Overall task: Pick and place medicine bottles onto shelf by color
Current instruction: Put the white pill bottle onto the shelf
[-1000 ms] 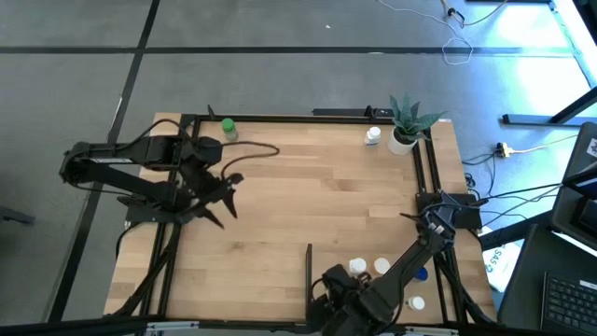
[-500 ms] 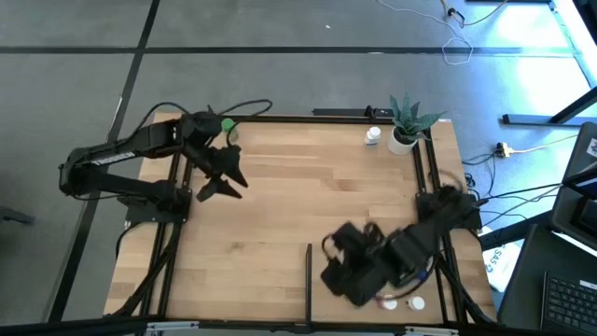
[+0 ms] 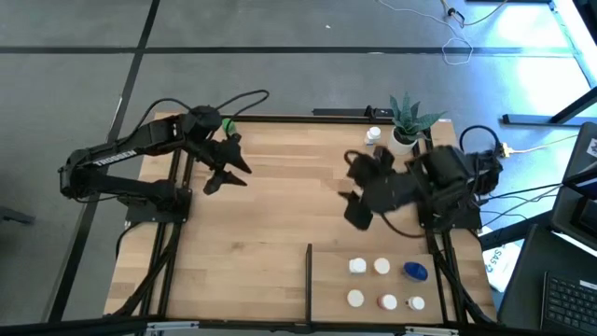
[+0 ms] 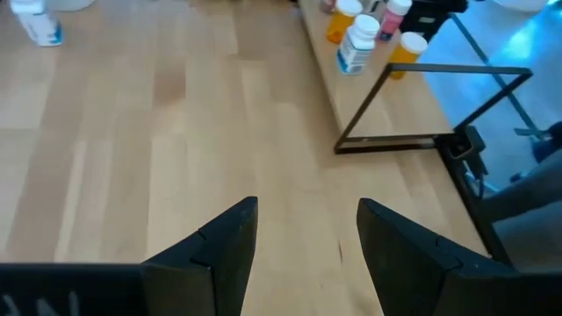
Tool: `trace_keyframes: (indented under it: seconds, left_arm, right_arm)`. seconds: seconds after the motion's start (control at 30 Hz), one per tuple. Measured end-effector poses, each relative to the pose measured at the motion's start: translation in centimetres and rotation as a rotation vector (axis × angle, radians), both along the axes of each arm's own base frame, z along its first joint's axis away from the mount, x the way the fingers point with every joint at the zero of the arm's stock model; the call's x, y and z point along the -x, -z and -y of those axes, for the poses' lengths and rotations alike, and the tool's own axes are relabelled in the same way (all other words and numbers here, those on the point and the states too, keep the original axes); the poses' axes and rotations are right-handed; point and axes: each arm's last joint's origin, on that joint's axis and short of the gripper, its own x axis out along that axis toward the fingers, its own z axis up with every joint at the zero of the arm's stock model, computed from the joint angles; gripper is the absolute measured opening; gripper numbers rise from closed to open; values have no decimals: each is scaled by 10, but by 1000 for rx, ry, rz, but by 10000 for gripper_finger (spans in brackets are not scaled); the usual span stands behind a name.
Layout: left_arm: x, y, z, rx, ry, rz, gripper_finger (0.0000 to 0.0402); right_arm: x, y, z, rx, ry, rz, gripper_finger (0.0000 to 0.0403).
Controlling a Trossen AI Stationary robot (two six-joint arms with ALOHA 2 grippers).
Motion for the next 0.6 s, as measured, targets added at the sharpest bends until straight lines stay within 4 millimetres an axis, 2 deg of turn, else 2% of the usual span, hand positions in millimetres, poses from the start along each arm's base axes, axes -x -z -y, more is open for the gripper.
trace_keyframes:
  seconds: [0.1, 0.27, 0.47, 0.6]
  left_arm:
    - [0, 0, 0, -3, -5, 1, 190]
    - [0, 0, -2, -74, -20, -3, 190]
    - [0, 6, -20, -296, -362, -131, 190]
    - [2, 11, -39, -320, -491, -192, 190]
  right_arm:
    - [-3, -1, 16, 68, -10, -22, 238]
    - [-13, 0, 51, 85, 103, -38, 238]
    - [-18, 2, 96, 56, 208, -66, 238]
    - [-17, 3, 123, -18, 185, -99, 238]
